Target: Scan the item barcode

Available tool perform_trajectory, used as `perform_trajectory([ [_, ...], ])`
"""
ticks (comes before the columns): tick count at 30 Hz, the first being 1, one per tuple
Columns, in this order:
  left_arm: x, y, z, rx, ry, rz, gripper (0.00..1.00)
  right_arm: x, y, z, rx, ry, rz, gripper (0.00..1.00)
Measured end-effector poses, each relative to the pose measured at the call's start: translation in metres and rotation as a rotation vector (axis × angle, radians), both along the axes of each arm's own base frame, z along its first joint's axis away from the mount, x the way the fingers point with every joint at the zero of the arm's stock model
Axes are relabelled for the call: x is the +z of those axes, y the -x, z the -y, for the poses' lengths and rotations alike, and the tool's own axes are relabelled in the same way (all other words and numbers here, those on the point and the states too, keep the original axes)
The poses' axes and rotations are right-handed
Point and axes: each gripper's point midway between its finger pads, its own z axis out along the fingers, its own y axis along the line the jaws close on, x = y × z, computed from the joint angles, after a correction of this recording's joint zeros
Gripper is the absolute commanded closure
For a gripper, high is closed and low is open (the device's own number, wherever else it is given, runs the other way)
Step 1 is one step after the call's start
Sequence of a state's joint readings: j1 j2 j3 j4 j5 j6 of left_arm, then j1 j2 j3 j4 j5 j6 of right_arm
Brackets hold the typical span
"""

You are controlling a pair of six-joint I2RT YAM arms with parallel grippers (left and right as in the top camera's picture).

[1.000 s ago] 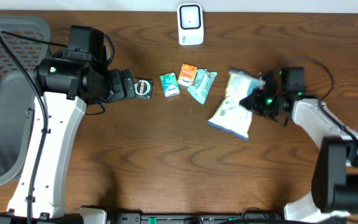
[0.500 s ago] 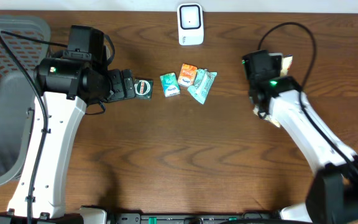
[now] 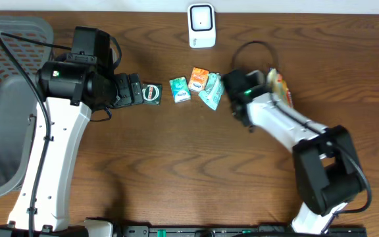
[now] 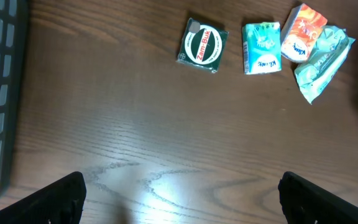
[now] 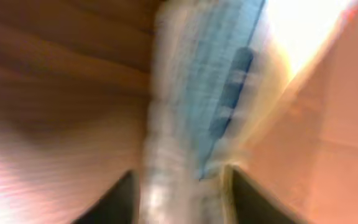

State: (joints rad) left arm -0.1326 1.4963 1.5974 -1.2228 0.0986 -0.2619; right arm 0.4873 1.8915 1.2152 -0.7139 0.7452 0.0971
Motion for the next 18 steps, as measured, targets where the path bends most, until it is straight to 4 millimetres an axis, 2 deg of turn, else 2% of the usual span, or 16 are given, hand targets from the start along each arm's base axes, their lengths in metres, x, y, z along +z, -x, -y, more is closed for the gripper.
perform_trajectory([
  [4,0.0,0.0,0.0,0.0,0.0,0.0,0.02,-0.012,0.01,-0.06,0.12,-0.142,-0.032,0.23],
  [6,0.0,0.0,0.0,0.0,0.0,0.0,0.02,-0.014,0.016,-0.075,0.148,-0.186,-0.06,0.21],
  [8,0.0,0.0,0.0,0.0,0.0,0.0,0.02,-0.008,0.017,-0.082,0.152,-0.213,-0.084,0.19],
  [11,0.0,0.0,0.0,0.0,0.0,0.0,0.02,0.012,0.007,-0.083,0.131,-0.245,-0.085,0.17],
  [12,0.0,0.0,0.0,0.0,0.0,0.0,0.02,0.028,-0.003,-0.079,0.109,-0.262,-0.068,0.16],
  [13,0.0,0.0,0.0,0.0,0.0,0.0,0.02,0.032,-0.007,-0.077,0.102,-0.268,-0.059,0.12],
  [14,0.0,0.0,0.0,0.0,0.0,0.0,0.02,0.04,-0.013,-0.072,0.084,-0.28,-0.05,0.05],
  [15,0.0,0.0,0.0,0.0,0.0,-0.001,0.02,0.047,-0.018,-0.065,0.063,-0.291,-0.045,0.03],
  [18,0.0,0.0,0.0,0.0,0.0,0.0,0.02,0.058,-0.033,-0.034,-0.015,-0.351,-0.043,0.04],
])
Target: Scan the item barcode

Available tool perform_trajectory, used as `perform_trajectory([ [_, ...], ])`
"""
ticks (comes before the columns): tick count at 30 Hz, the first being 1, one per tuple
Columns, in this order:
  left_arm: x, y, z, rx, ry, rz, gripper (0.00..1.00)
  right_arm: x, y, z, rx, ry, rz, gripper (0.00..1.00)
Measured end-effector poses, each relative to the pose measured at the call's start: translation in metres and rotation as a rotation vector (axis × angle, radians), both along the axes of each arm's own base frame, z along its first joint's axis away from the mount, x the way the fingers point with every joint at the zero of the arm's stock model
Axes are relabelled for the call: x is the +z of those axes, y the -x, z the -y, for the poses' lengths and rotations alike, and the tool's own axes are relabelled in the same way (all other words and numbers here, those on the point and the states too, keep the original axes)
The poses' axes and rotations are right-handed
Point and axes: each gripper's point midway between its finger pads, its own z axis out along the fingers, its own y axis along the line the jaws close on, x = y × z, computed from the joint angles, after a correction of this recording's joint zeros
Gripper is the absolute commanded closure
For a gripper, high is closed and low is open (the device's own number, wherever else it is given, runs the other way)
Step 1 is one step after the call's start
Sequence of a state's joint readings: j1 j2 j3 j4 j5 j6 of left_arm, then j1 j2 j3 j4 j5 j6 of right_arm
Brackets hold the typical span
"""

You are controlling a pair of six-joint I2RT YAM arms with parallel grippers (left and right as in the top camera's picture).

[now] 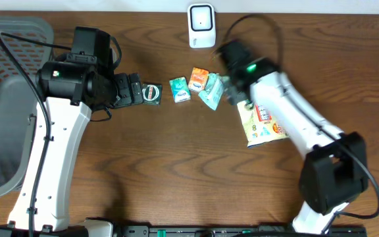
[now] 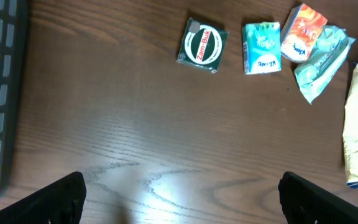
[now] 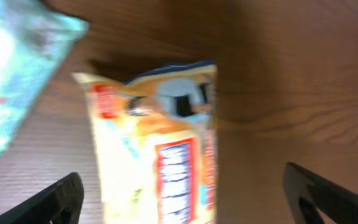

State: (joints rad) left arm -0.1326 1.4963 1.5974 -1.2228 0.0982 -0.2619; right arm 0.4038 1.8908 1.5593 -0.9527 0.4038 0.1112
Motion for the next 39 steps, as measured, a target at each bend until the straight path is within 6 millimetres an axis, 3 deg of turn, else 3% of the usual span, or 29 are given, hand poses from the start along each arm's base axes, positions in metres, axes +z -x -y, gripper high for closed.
perform_trajectory([
  [6,0.0,0.0,0.0,0.0,0.0,0.0,0.02,-0.024,0.005,0.049,-0.08,-0.198,-0.132,0.07],
  [10,0.0,0.0,0.0,0.0,0.0,0.0,0.02,-0.054,0.015,0.055,-0.098,-0.315,-0.178,0.08],
  [13,0.0,0.0,0.0,0.0,0.0,0.0,0.02,-0.073,0.022,0.05,-0.086,-0.364,-0.192,0.16],
  [16,0.0,0.0,0.0,0.0,0.0,0.0,0.02,-0.093,0.03,0.045,-0.071,-0.394,-0.198,0.4],
  [20,0.0,0.0,0.0,0.0,0.0,0.0,0.02,-0.109,0.039,0.042,-0.065,-0.415,-0.207,0.9],
  [21,0.0,0.0,0.0,0.0,0.0,0.0,0.02,-0.105,0.037,0.041,-0.068,-0.429,-0.198,0.99],
  [28,0.0,0.0,0.0,0.0,0.0,0.0,0.02,-0.084,0.03,0.035,-0.113,-0.474,-0.17,0.99],
  [31,0.0,0.0,0.0,0.0,0.0,0.0,0.02,-0.062,0.007,0.035,-0.125,-0.486,-0.095,0.99],
  [33,0.0,0.0,0.0,0.0,0.0,0.0,0.02,-0.034,-0.021,0.031,-0.12,-0.516,0.018,0.99],
  [34,0.0,0.0,0.0,0.0,0.0,0.0,0.02,-0.008,-0.042,0.028,-0.105,-0.542,0.116,0.99],
  [35,0.0,0.0,0.0,0.0,0.0,0.0,0.02,0.003,-0.049,0.027,-0.099,-0.553,0.156,0.99],
  [39,0.0,0.0,0.0,0.0,0.0,0.0,0.02,0.093,-0.093,0.007,0.012,-0.668,0.469,0.99],
])
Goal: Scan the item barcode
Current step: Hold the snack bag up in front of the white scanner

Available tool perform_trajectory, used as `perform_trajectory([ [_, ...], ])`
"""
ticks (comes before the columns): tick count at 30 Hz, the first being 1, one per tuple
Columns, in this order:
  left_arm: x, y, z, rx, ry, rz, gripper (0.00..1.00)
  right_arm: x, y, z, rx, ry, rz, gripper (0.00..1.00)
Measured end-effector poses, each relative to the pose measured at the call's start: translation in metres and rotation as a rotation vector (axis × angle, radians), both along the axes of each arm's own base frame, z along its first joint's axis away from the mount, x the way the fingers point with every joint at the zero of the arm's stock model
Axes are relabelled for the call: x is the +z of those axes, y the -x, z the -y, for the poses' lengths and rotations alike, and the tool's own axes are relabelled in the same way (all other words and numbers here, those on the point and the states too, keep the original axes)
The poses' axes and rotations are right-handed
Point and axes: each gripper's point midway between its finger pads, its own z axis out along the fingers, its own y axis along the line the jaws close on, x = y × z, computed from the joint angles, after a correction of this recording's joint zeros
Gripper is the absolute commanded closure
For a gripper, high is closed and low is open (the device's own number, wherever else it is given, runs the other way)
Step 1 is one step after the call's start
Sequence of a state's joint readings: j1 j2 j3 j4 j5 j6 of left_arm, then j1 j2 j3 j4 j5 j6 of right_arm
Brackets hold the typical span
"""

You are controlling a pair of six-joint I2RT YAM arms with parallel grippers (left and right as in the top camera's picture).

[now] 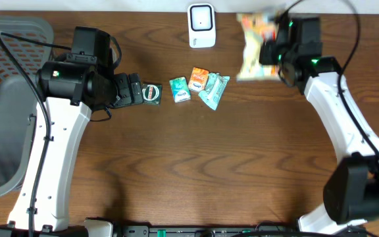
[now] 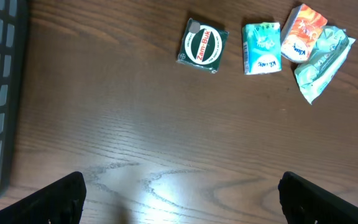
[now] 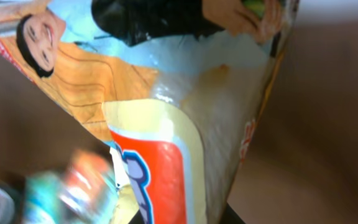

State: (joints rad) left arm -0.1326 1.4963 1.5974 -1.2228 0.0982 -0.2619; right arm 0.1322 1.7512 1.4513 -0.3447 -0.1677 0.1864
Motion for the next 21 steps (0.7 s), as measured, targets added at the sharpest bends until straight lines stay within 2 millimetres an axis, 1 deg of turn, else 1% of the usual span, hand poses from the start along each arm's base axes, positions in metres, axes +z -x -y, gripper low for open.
perform_trajectory([
  [2,0.0,0.0,0.0,0.0,0.0,0.0,0.02,0.037,-0.01,-0.017,0.035,-0.046,0.129,0.99],
  [4,0.0,0.0,0.0,0.0,0.0,0.0,0.02,0.058,-0.016,-0.036,0.076,-0.079,0.215,0.99],
  [6,0.0,0.0,0.0,0.0,0.0,0.0,0.02,0.071,-0.024,-0.058,0.12,-0.11,0.297,0.99],
  [7,0.0,0.0,0.0,0.0,0.0,0.0,0.02,0.076,-0.027,-0.065,0.132,-0.119,0.328,0.99],
  [9,0.0,0.0,0.0,0.0,0.0,0.0,0.02,0.074,-0.036,-0.086,0.162,-0.14,0.38,0.99],
  [12,0.0,0.0,0.0,0.0,0.0,0.0,0.02,0.057,-0.05,-0.109,0.162,-0.159,0.415,0.99],
  [14,0.0,0.0,0.0,0.0,0.0,0.0,0.02,0.034,-0.06,-0.122,0.148,-0.169,0.413,0.99],
  [15,0.0,0.0,0.0,0.0,0.0,0.0,0.02,0.025,-0.064,-0.126,0.144,-0.171,0.409,0.99],
  [16,0.0,0.0,0.0,0.0,0.0,0.0,0.03,0.011,-0.069,-0.129,0.138,-0.171,0.396,0.99],
  [20,0.0,0.0,0.0,0.0,0.0,0.0,0.02,-0.036,-0.099,-0.137,0.109,-0.161,0.343,0.99],
  [21,0.0,0.0,0.0,0.0,0.0,0.0,0.02,-0.043,-0.106,-0.138,0.102,-0.158,0.333,0.99],
])
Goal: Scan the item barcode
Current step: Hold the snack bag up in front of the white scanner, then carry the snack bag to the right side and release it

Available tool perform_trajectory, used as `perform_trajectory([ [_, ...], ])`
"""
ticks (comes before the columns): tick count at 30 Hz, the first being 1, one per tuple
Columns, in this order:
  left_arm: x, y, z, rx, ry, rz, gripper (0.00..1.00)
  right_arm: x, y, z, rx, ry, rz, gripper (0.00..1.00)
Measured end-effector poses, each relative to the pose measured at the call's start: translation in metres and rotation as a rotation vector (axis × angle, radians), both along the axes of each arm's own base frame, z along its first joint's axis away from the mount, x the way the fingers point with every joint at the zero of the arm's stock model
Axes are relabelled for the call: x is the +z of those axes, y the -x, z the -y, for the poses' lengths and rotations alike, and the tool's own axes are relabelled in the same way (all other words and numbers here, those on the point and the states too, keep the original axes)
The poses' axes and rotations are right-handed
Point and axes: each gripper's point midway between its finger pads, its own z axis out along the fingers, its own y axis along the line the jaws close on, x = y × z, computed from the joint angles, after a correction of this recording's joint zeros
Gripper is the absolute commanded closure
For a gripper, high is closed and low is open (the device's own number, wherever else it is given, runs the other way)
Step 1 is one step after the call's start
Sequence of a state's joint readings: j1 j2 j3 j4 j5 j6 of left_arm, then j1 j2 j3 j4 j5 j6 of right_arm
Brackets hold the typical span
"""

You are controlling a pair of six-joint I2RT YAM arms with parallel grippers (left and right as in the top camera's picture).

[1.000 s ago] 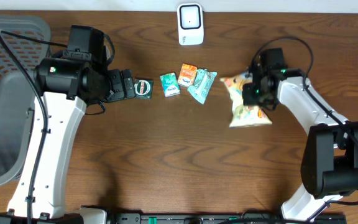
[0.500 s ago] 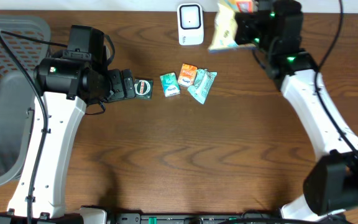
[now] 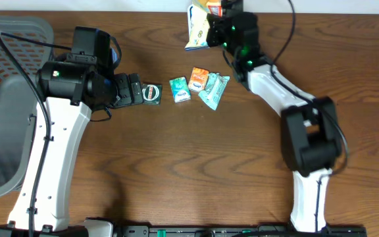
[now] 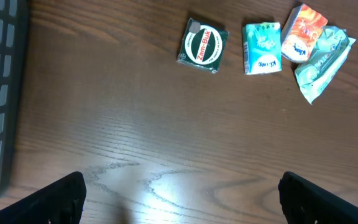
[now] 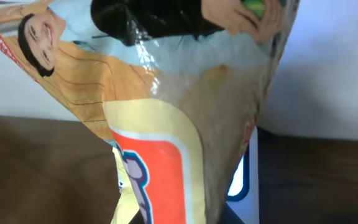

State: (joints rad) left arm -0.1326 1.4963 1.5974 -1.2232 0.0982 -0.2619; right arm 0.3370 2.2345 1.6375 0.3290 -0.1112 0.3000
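A yellow and orange snack bag (image 3: 198, 27) hangs at the table's back edge, with my right gripper (image 3: 224, 25) shut on it. In the right wrist view the bag (image 5: 166, 124) fills the frame, pinched in my right gripper (image 5: 182, 218). The white scanner (image 5: 246, 177) shows a lit blue edge just behind the bag; in the overhead view the bag covers it. My left gripper (image 4: 182, 205) is open, low over bare wood, its fingertips (image 4: 61, 198) wide apart, left of the green box.
A green Zam-Buk box (image 3: 151, 92), a teal packet (image 3: 179, 89), an orange packet (image 3: 199, 78) and a mint pouch (image 3: 212, 92) lie in a row mid-table. A grey basket (image 3: 5, 39) stands at the far left. The wall is right behind the scanner.
My right gripper, still shut on the snack bag, has moved left from the right of the scanner to directly in front of it. The left arm has not moved.
My right gripper was low at the snack bag, right of the small packets. Then the bag lay flat on the table under the open gripper. Later it was held up right of the scanner, and now it hangs at the scanner. The left arm stayed still.
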Motion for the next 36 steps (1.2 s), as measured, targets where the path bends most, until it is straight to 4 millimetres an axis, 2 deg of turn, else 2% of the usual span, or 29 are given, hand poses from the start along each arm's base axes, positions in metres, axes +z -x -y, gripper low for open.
perform_trajectory([
  [4,0.0,0.0,0.0,0.0,0.0,0.0,0.02,-0.018,-0.019,-0.005,-0.011,0.008,-0.026,0.99],
  [10,0.0,0.0,0.0,0.0,0.0,0.0,0.02,0.001,-0.028,-0.002,-0.016,0.026,-0.003,0.99],
  [13,0.0,0.0,0.0,0.0,0.0,0.0,0.02,0.001,-0.029,0.013,-0.041,0.059,-0.057,0.99],
  [16,0.0,0.0,0.0,0.0,0.0,0.0,0.02,-0.007,-0.026,0.049,-0.103,0.131,-0.142,0.99],
  [18,0.0,0.0,0.0,0.0,0.0,0.0,0.02,-0.009,-0.025,0.088,-0.177,0.193,-0.19,0.99],
  [20,0.0,0.0,0.0,0.0,0.0,0.0,0.02,-0.002,-0.024,0.143,-0.277,0.265,-0.219,0.99],
  [22,0.0,0.0,0.0,0.0,0.0,0.001,0.02,-0.002,-0.01,0.194,-0.342,0.357,-0.296,0.99],
  [25,0.0,0.0,0.0,0.0,0.0,0.0,0.02,0.004,0.015,0.288,-0.466,0.483,-0.391,0.99],
  [27,0.0,0.0,0.0,0.0,0.0,0.0,0.02,0.0,0.035,0.34,-0.521,0.544,-0.469,0.99],
  [28,0.0,0.0,0.0,0.0,0.0,0.0,0.02,-0.005,0.048,0.366,-0.55,0.571,-0.515,0.93],
  [29,0.0,0.0,0.0,0.0,0.0,0.0,0.02,-0.01,0.059,0.387,-0.566,0.59,-0.558,0.76],
  [30,0.0,0.0,0.0,0.0,0.0,0.0,0.02,-0.016,0.072,0.409,-0.59,0.602,-0.606,0.32],
  [31,0.0,0.0,0.0,0.0,0.0,0.0,0.02,-0.022,0.086,0.436,-0.619,0.616,-0.651,0.12],
  [32,0.0,0.0,0.0,0.0,0.0,0.0,0.02,-0.024,0.095,0.452,-0.639,0.617,-0.676,0.01],
  [36,0.0,0.0,0.0,0.0,0.0,0.0,0.02,-0.033,0.125,0.487,-0.668,0.606,-0.761,0.01],
])
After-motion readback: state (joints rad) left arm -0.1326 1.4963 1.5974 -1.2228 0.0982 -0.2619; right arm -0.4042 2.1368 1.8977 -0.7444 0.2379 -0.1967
